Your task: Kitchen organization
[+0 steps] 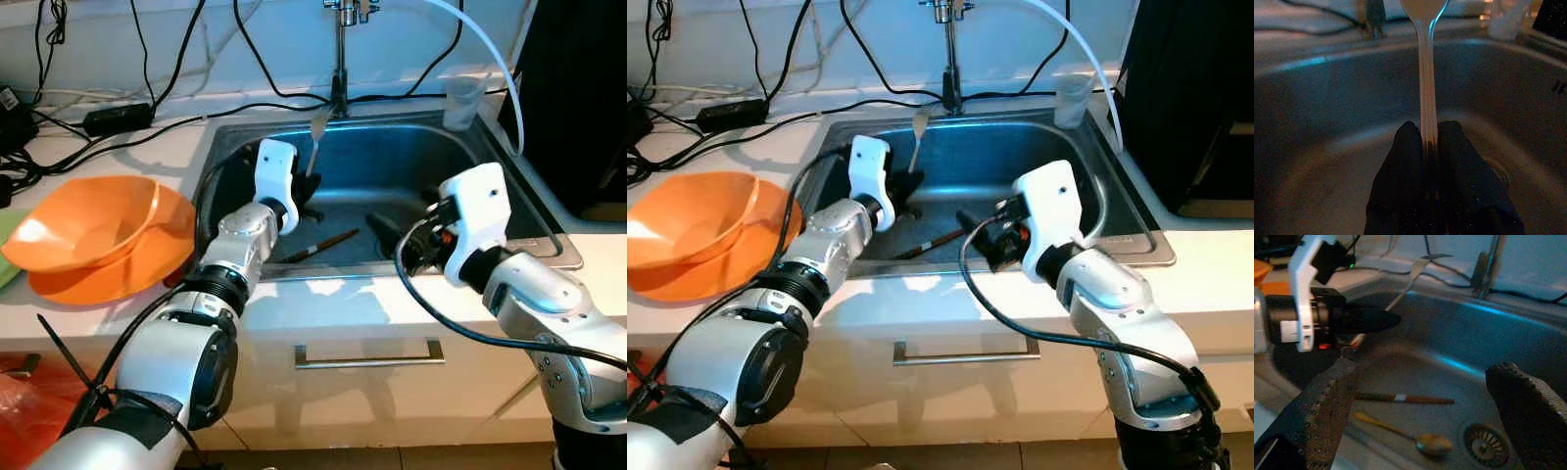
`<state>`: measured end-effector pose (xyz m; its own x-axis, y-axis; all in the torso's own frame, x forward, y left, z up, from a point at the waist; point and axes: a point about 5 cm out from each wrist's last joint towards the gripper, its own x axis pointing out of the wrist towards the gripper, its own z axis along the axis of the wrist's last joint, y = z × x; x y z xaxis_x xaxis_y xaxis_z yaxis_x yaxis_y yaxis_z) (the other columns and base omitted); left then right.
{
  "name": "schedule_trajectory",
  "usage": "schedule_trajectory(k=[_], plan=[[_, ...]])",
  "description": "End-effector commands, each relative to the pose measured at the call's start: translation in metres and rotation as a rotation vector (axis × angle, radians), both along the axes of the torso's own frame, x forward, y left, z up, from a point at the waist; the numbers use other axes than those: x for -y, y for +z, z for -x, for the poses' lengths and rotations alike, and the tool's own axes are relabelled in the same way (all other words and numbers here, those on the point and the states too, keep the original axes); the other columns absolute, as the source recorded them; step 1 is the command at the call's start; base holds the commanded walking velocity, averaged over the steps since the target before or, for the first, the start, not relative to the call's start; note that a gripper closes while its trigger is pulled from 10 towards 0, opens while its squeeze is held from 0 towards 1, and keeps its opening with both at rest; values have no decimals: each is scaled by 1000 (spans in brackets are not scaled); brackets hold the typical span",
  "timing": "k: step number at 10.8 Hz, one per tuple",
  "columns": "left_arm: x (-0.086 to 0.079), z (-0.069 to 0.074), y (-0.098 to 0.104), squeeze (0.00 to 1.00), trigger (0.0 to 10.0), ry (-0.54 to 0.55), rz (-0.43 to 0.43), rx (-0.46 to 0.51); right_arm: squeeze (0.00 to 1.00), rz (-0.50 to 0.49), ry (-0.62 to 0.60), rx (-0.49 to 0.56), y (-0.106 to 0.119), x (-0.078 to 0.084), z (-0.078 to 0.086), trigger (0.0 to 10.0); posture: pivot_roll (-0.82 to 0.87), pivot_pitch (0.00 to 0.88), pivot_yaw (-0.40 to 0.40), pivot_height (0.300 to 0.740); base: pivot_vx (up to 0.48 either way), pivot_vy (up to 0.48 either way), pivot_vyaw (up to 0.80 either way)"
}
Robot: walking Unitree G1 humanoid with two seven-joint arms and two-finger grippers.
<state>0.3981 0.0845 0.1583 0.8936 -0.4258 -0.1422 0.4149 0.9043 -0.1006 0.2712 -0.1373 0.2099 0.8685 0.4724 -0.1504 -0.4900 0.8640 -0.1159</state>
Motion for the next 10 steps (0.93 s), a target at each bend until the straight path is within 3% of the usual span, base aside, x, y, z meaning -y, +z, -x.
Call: schedule_trajectory(k=[1, 3, 6, 7, 8, 9, 10], plan=[[-2, 4, -13, 0, 706, 20, -12, -57, 0, 2, 49, -27, 2, -7, 3, 10000, -207, 25, 95, 740, 0, 0, 0], [1, 6, -20, 0, 1333, 19, -6, -93, 0, 17, 45, -114, -8, -8, 4, 10000, -209, 32, 90, 740, 0, 0, 0], [8, 11, -30, 0, 3176, -1, -8, -137, 0, 47, 16, -171, -15, -4, 5, 10000, -215, 38, 89, 740, 0, 0, 0], [7, 11, -30, 0, 4314, 2, -4, -147, 0, 54, 6, -185, -16, -3, 5, 10000, -214, 38, 90, 740, 0, 0, 0], [5, 11, -31, 863, 10000, 21, 10, -171, 0, 56, 3, -199, -18, -3, 5, 10000, -213, 40, 91, 740, 0, 0, 0], [4, 11, -33, 1000, 10000, 30, 3, -182, 0, 57, 6, -205, -18, -3, 6, 10000, -214, 40, 91, 740, 0, 0, 0], [2, 10, -33, 1000, 10000, 46, 4, -190, 0, 59, 9, -212, -19, -4, 7, 10000, -213, 41, 91, 740, 0, 0, 0]])
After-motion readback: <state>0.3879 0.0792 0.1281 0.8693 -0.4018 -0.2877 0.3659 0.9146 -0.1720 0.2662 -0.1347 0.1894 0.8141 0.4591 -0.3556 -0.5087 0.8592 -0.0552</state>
